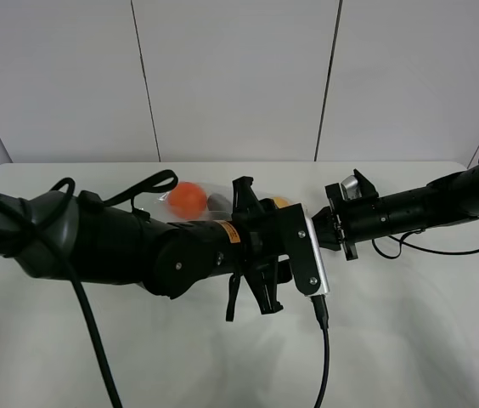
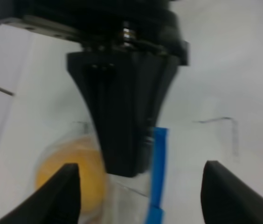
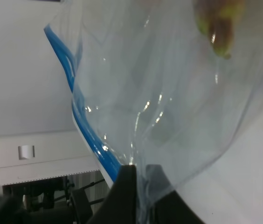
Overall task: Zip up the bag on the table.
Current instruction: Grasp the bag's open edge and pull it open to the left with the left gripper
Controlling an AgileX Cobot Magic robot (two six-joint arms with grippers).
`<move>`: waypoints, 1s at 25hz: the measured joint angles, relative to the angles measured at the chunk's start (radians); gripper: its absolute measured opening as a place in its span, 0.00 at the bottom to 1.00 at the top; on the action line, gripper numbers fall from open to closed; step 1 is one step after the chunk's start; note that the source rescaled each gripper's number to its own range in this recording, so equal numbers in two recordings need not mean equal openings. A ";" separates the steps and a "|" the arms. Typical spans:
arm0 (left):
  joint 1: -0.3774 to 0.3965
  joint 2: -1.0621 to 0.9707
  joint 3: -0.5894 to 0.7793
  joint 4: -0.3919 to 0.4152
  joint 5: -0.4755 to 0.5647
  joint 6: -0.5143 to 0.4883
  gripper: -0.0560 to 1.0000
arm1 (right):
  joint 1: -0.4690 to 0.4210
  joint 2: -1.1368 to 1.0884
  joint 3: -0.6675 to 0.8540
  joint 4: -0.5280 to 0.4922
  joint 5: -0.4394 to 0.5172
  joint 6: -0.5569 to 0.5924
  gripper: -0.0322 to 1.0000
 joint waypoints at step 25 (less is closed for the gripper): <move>-0.006 0.160 0.108 0.070 -0.388 -0.016 0.27 | 0.000 0.000 0.000 0.001 0.001 0.011 0.03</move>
